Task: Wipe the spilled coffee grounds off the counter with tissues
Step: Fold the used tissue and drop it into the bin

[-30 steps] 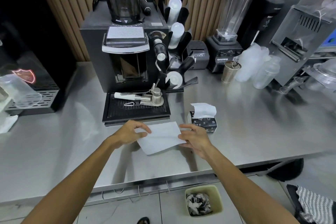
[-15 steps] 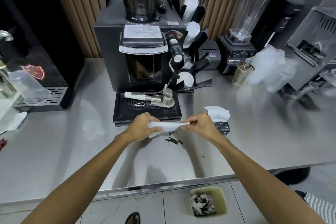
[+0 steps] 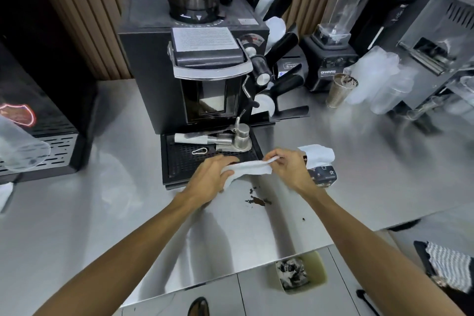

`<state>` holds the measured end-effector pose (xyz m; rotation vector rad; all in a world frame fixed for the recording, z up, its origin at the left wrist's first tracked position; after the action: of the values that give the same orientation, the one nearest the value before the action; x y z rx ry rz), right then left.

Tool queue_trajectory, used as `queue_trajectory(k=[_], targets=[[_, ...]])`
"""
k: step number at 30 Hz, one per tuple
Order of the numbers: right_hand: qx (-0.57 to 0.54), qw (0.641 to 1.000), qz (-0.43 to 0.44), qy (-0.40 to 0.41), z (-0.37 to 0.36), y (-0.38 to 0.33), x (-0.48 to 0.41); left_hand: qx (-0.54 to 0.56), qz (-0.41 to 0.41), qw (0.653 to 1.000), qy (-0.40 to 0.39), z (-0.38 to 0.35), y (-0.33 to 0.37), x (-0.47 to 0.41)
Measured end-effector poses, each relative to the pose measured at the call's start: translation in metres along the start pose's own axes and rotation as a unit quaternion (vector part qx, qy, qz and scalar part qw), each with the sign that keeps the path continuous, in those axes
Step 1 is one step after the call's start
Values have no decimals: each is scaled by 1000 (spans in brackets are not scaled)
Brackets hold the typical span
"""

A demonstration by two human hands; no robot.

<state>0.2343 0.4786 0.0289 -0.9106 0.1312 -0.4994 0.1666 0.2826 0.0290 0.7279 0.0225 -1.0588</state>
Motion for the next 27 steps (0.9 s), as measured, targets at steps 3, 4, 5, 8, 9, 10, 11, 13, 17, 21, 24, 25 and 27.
queue_trajectory(k=[3,4,5,8,9,10,11,13,17,21,24,25,27], targets=[[70,996,52,19,-8,0,2,-55,-72,996,-29,-14,6,1],[97,993,63,24,-11,3,4,-72,-80,993,-50,-22,4,1],[124,989,76,29,-13,4,7,-82,-83,991,-63,-28,2,1],[182,978,97,32,-10,11,15,-87,-100,989,-66,-39,2,-8],[199,973,99,54,-5,12,20,-86,-109,988,-73,-43,4,-13],[213,967,102,92,4,13,27,-84,-117,986,-85,-49,7,-19],[224,959,105,139,14,14,37,-78,-127,984,-95,-54,12,-25],[253,936,85,228,33,23,63,-58,-175,974,-128,-66,34,-40],[337,881,-30,331,56,69,118,-79,-284,936,-192,-103,73,-63],[393,849,-135,326,50,103,138,-56,-323,910,-256,-149,85,-79],[407,829,-193,330,51,119,138,-137,-414,856,-277,-171,104,-82],[413,823,-206,331,51,123,138,-160,-440,836,-286,-179,107,-80],[429,811,-226,326,48,126,136,-222,-495,792,-279,-191,111,-72]])
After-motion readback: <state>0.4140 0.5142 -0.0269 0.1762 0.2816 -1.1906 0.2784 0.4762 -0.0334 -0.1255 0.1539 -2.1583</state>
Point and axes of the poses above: each hand's wrist, its own x-axis away from the middle knuckle, its own z-axis out of the back of the hand, y = z × x, the point moved 8 cm from there along -x, towards the middle knuckle, and after that the axes turned 14 degrees about -z, right-handed, at the moved point
